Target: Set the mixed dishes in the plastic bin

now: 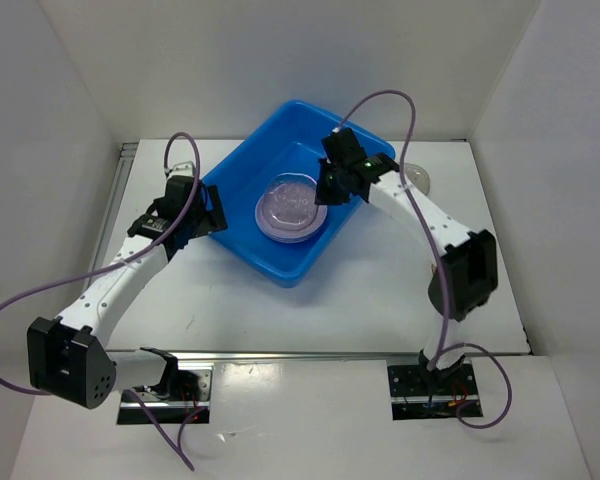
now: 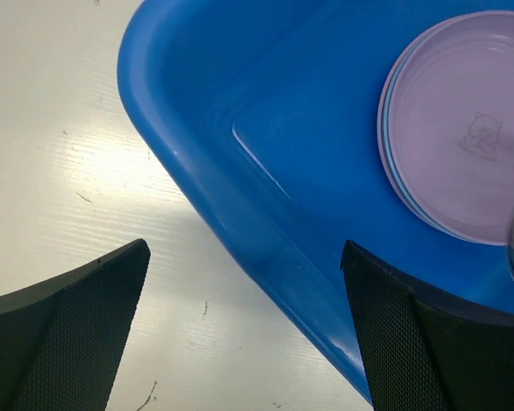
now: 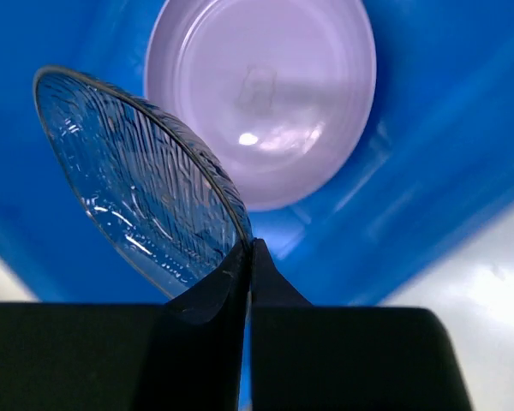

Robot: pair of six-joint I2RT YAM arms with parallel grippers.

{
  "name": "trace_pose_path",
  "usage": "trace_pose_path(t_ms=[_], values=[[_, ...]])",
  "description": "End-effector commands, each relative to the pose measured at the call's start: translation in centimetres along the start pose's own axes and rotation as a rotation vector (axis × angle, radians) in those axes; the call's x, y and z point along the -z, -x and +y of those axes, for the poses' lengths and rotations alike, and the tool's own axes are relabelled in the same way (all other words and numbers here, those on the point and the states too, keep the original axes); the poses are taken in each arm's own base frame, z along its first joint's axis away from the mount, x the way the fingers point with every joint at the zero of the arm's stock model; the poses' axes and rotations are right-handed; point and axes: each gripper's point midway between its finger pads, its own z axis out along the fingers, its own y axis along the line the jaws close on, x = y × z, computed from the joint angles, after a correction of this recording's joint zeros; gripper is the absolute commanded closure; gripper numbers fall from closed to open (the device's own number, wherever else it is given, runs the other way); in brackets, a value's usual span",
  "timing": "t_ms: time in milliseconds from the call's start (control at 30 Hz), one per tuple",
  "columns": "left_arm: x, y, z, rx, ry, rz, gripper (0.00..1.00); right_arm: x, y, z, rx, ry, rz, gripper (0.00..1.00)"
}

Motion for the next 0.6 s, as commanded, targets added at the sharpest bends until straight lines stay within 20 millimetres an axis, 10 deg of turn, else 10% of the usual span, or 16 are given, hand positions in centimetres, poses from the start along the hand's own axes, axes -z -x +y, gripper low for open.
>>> trace_pose_path(t_ms=[0,233,433,500,567], values=[[1.4,1.7,0.6,-0.001,0.001,-0.083,0.0,-2.5,3.0,1.0,0.092,-0.001,-0.043,0.99],[1.9,2.0,0.7,0.009,-0.012,-0.111,0.0,-9.4,2.6,-1.8,0.127,-0.131,0.073,0.99],[1.9,2.6,0.4,0.009,-0.023,-0.137,0.0,-11.2,3.6,-3.7,0.17,-0.252,0.06,0.96],[1.6,2.7,0.3,0.009,-0.024,-0.139,0.0,-11.9,3.3,-4.4,0.185,-0.283,0.071,0.84],[1.3,2.5,0.3,0.006,-0.02,-0.131,0.0,-11.7,3.5,-4.3,0.198,-0.288,0.083,0.51]])
